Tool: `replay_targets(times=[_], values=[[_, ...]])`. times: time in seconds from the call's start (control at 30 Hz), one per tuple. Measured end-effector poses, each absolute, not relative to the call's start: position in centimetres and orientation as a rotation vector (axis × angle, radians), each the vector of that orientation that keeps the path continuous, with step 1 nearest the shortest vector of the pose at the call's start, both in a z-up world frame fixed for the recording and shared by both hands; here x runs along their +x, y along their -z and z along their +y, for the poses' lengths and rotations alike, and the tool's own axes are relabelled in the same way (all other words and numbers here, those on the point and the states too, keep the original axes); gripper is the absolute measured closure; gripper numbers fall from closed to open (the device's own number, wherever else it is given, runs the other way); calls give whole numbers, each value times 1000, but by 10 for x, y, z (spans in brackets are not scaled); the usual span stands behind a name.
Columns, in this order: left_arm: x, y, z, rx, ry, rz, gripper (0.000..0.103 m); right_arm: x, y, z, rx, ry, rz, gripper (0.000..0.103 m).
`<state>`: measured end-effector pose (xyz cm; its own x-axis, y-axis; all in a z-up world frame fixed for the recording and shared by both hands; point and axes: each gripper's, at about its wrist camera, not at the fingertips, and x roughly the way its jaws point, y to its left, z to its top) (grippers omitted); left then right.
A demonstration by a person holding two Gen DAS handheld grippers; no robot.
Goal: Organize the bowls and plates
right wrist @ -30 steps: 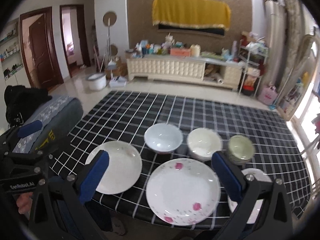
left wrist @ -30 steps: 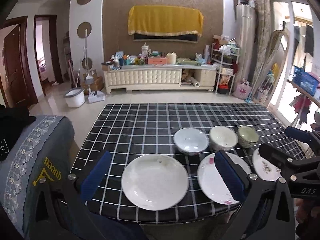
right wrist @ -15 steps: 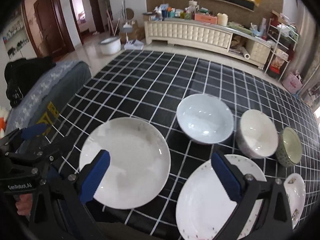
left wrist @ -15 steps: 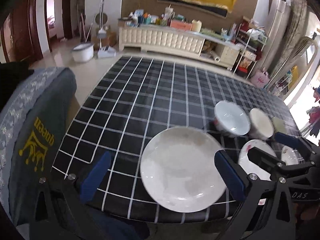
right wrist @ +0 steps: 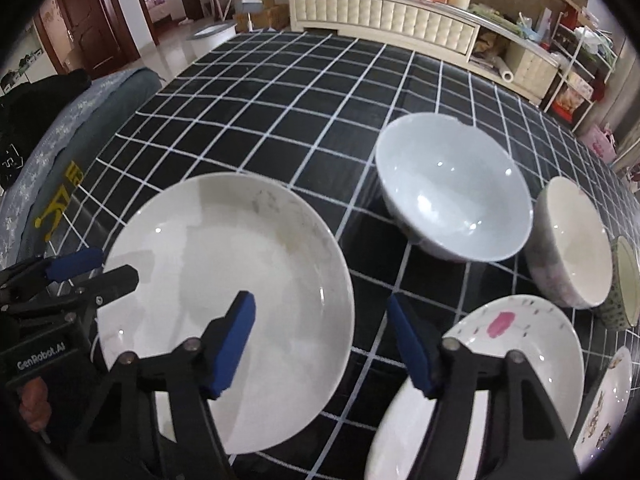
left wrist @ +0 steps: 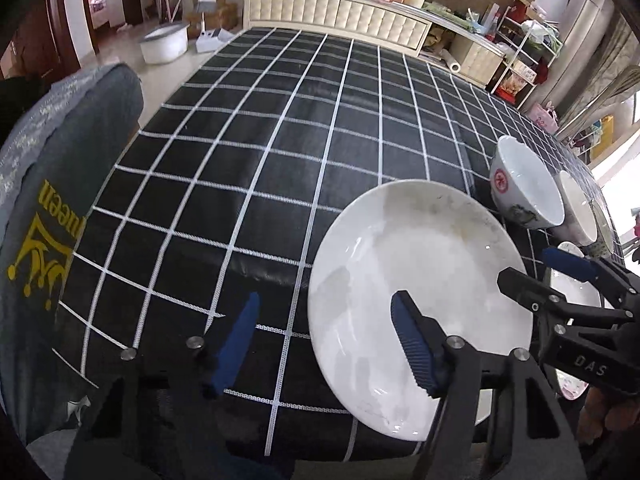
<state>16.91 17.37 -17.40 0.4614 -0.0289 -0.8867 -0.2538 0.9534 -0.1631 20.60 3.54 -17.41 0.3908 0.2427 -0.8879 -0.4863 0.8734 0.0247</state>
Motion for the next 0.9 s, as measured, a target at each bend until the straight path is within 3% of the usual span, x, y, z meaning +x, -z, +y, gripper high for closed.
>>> replay_targets(times=[0.07,0.23,0.33,0.43,0.9], values=[[171,181,175,-292,-138,1107,50,208,178,37,-265,-471,1076,39],[176,195,175,-295,-156,1166,51,208,186,36,-261,-470,1092,56],[176,196,169,-282,-141,1167,59,206,187,33,-251,-467,1089,64],[176,198,164,-292,-109,1173,76,205,186,29,-226,-449,1091,65],[182,178,148,-237,-138,1163,76,209,170,30,-187,-389,1106,65]])
